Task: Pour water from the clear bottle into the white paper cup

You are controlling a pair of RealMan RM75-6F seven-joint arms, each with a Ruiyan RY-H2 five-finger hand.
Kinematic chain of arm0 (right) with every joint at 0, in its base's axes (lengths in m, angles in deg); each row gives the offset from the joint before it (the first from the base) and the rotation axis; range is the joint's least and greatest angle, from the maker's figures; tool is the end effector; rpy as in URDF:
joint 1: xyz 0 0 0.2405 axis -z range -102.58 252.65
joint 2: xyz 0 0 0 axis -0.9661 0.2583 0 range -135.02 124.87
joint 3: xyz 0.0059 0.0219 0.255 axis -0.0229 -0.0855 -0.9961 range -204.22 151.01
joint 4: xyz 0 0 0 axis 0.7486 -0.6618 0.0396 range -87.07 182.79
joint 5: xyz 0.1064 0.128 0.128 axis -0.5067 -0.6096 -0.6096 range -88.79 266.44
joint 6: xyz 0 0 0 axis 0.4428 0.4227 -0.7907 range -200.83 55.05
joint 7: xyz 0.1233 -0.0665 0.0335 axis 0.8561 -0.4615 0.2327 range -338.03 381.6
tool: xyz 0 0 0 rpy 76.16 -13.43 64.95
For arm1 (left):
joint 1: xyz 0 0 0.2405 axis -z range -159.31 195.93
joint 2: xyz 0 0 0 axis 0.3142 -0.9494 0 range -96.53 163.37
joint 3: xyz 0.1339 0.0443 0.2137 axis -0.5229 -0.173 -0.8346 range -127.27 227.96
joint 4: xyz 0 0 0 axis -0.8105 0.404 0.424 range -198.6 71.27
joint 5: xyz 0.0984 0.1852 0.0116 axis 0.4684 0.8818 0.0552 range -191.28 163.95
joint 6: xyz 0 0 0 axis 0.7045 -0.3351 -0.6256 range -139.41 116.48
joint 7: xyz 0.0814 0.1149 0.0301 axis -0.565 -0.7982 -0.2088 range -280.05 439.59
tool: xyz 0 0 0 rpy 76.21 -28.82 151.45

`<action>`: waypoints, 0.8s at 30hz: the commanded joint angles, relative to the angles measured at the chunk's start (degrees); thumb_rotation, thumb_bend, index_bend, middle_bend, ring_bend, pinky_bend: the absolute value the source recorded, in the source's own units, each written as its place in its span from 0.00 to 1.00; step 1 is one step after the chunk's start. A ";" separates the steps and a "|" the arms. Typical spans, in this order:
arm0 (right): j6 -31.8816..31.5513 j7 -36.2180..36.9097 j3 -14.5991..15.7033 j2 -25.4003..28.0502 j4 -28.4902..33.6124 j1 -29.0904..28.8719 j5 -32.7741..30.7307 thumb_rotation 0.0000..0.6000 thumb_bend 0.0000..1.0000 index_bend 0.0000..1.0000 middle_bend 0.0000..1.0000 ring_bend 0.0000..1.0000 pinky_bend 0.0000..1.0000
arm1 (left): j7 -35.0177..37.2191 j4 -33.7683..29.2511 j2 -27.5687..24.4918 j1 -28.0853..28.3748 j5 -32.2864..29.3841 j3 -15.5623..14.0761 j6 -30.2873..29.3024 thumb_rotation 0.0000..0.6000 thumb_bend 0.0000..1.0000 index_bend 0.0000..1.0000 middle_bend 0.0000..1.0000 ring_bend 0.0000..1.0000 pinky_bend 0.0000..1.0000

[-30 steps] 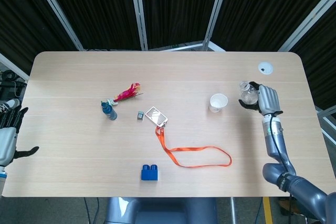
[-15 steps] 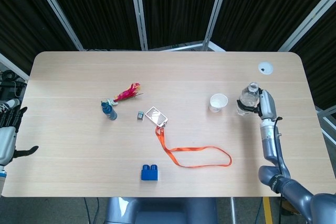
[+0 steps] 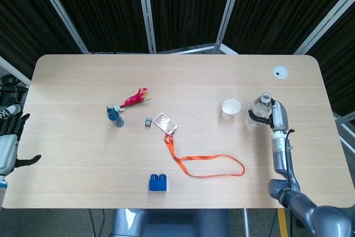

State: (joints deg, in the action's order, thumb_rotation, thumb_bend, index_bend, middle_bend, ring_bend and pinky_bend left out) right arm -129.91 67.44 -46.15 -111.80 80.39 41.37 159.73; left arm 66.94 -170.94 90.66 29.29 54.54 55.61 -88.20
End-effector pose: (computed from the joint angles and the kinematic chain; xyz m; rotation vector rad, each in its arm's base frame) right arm -0.3143 -0.3876 0.0175 0.9404 -1.4460 1.3693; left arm -0.2884 0.2111 0.1696 -1.3297 -1.0169 -0.7207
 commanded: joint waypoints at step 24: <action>1.34 7.11 1.68 -3.62 -7.47 -0.47 1.92 1.00 0.14 0.25 0.33 0.25 0.43 | -0.31 -0.02 0.19 0.12 -0.21 -0.04 0.17 1.00 0.07 0.00 0.00 0.00 0.00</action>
State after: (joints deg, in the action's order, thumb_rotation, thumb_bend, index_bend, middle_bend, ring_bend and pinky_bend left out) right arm -128.62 74.07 -44.52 -115.50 72.77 40.84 161.57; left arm 66.62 -170.94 90.85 29.41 54.31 55.57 -88.02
